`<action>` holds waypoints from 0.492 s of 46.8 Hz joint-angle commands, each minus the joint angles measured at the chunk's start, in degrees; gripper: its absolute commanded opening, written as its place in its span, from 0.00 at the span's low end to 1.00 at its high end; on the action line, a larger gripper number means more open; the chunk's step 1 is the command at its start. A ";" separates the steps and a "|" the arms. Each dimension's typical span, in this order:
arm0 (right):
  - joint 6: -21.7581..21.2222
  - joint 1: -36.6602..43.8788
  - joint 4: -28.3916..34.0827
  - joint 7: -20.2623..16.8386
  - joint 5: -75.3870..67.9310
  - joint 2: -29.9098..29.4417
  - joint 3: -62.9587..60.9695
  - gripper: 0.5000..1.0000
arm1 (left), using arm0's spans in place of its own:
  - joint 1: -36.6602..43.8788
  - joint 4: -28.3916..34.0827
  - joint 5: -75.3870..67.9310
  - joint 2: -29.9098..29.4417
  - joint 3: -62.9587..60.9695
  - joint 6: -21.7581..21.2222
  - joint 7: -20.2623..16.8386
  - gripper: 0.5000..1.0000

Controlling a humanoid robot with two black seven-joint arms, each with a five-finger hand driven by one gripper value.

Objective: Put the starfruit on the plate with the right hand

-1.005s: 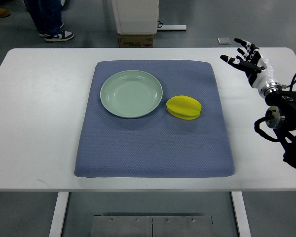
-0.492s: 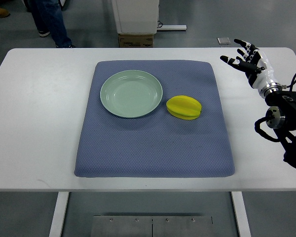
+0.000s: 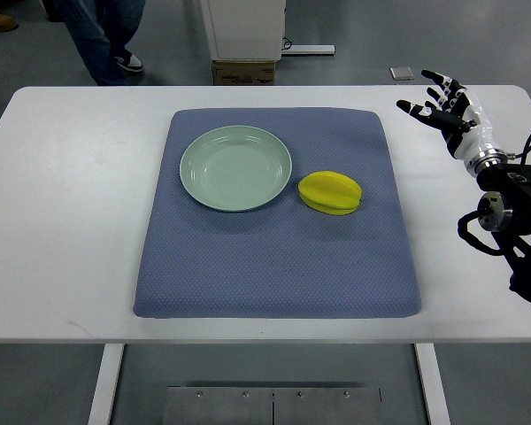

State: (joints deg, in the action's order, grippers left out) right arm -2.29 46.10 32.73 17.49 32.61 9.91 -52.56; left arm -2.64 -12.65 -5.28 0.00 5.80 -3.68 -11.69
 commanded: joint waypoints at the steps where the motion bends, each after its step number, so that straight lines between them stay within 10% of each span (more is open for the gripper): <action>1: 0.00 0.22 0.05 0.00 0.00 0.38 0.00 1.00 | 0.00 0.00 0.01 0.00 0.00 -0.01 0.00 1.00; 23: -0.08 -0.04 2.07 0.09 0.09 1.87 1.84 1.00 | 0.00 0.00 0.01 0.00 0.00 -0.01 0.00 1.00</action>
State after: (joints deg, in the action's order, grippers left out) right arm -2.38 46.30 34.01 17.58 32.62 10.97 -51.78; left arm -2.64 -12.65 -5.28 0.00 5.80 -3.68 -11.69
